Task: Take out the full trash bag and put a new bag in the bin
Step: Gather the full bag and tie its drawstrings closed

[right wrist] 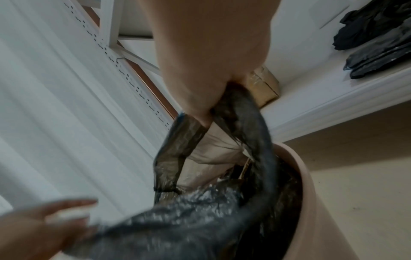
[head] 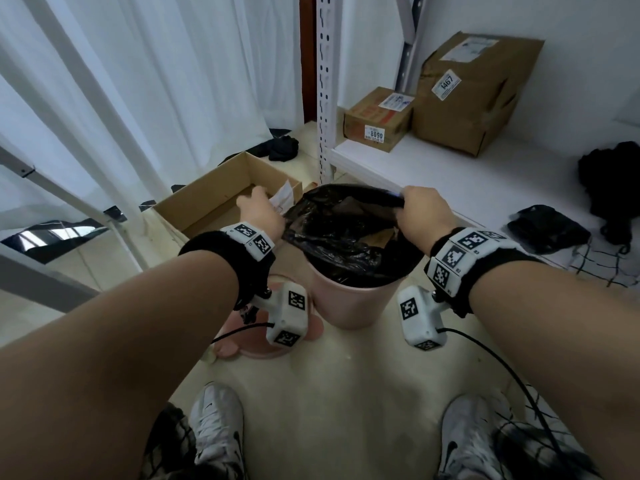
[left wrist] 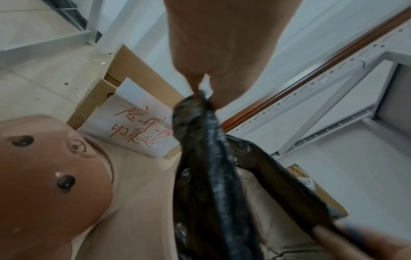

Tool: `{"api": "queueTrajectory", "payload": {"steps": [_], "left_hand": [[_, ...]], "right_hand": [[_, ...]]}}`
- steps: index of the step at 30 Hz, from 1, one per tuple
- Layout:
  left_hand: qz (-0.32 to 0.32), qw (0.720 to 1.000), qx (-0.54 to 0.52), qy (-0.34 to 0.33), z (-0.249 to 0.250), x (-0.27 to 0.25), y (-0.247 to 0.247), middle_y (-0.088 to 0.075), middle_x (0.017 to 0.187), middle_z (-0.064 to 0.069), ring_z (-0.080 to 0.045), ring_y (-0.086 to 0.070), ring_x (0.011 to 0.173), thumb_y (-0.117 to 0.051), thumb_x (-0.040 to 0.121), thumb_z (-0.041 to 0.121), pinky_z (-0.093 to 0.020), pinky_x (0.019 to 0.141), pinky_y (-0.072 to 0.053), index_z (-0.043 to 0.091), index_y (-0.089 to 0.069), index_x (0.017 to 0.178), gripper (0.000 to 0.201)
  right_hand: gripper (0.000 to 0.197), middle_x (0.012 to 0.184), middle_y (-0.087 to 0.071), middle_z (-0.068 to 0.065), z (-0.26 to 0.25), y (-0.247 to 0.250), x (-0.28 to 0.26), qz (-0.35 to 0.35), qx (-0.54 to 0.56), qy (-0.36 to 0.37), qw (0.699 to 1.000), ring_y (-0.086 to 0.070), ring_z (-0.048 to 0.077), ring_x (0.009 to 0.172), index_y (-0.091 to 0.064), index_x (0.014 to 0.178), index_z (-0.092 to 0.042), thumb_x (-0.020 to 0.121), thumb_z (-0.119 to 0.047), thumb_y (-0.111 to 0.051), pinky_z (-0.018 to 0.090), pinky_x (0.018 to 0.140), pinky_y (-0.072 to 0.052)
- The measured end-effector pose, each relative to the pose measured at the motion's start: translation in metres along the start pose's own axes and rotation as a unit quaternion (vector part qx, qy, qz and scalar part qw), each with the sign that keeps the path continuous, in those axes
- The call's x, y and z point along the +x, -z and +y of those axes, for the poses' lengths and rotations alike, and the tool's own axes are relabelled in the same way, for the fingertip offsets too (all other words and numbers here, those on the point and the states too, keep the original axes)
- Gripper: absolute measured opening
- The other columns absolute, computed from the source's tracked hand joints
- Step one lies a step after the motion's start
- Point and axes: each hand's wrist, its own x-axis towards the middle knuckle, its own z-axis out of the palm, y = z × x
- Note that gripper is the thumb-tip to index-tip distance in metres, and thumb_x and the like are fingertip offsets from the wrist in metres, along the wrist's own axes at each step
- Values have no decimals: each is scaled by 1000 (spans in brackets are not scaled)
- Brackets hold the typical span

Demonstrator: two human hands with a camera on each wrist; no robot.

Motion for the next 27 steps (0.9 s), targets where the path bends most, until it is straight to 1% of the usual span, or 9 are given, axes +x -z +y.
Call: {"api": "queueTrajectory", "payload": {"steps": [3, 6, 9, 11, 15, 18, 22, 24, 27], "left_hand": [[91, 979, -106, -145, 4, 1, 9, -38, 134, -16, -23, -55, 107, -44, 91, -2, -13, 91, -34, 6, -51, 123, 34], [100, 974, -134, -155, 9, -2, 11, -39, 132, -15, -18, -58, 89, -48, 89, 1, -17, 91, -41, 7, -51, 122, 34], [6, 998, -57, -2, 4, 0, 2, -38, 136, -18, -28, -53, 110, -67, 84, 22, -30, 94, -42, 7, -37, 134, 61], [-74, 994, 55, 65, -2, 3, -2, -46, 133, -19, -34, -52, 117, -73, 76, 41, -41, 98, -46, 3, -32, 136, 82], [-184, 966, 180, 28, -11, 8, -13, -57, 128, -15, -30, -56, 116, -61, 82, 53, -36, 100, -46, 1, -45, 132, 74], [-192, 962, 191, 22, -16, 8, -21, -55, 131, -16, -31, -52, 121, -62, 86, 43, -34, 98, -42, 0, -45, 132, 65], [-219, 955, 198, 15, -21, 9, -27, -55, 131, -16, -33, -52, 120, -64, 87, 34, -37, 98, -43, 2, -46, 133, 59], [-228, 950, 212, 5, -23, 10, -26, -53, 133, -15, -32, -50, 122, -62, 88, 37, -35, 99, -40, 3, -45, 135, 61], [-234, 938, 255, 0, -25, 8, -24, -58, 125, -15, -31, -54, 116, -56, 88, 49, -33, 88, -41, -1, -49, 128, 64]], "right_hand": [[31, 101, -65, 19, -2, 3, -1, 72, 16, 11, 997, -60, 36, 95, -62, 101, -1, 97, -27, -44, 31, 67, -36], [35, 104, -60, 18, 4, -1, 0, 80, 20, -7, 997, -57, 36, 98, -59, 101, -3, 97, -33, -42, 32, 69, -38], [41, 123, -45, 20, 12, -11, 1, 2, 20, -33, 999, -49, 38, 112, -51, 117, -2, 91, -33, -55, 40, 90, -43], [58, 133, -39, 21, 17, -19, 2, -53, 60, -49, 996, -47, 38, 118, -39, 130, -5, 86, -31, -64, 41, 97, -41], [88, 147, -31, 23, 23, -37, 9, -141, 69, -60, 986, -42, 39, 129, -15, 148, -15, 79, -36, -68, 43, 104, -41], [76, 139, -40, 28, 23, -45, 10, -159, 44, -58, 985, -48, 40, 121, -19, 143, -8, 83, -23, -63, 42, 97, -44], [35, 122, -55, 28, 27, -48, 7, -121, -43, -58, 990, -56, 41, 112, -44, 122, 7, 89, -4, -50, 42, 89, -46], [26, 116, -60, 26, 26, -45, 1, -160, -86, -47, 982, -60, 38, 106, -55, 112, 8, 91, -2, -46, 37, 81, -47], [23, 106, -64, 21, 27, -39, -3, -208, -129, -43, 969, -63, 35, 97, -61, 106, 6, 91, -5, -47, 33, 72, -45]]}}
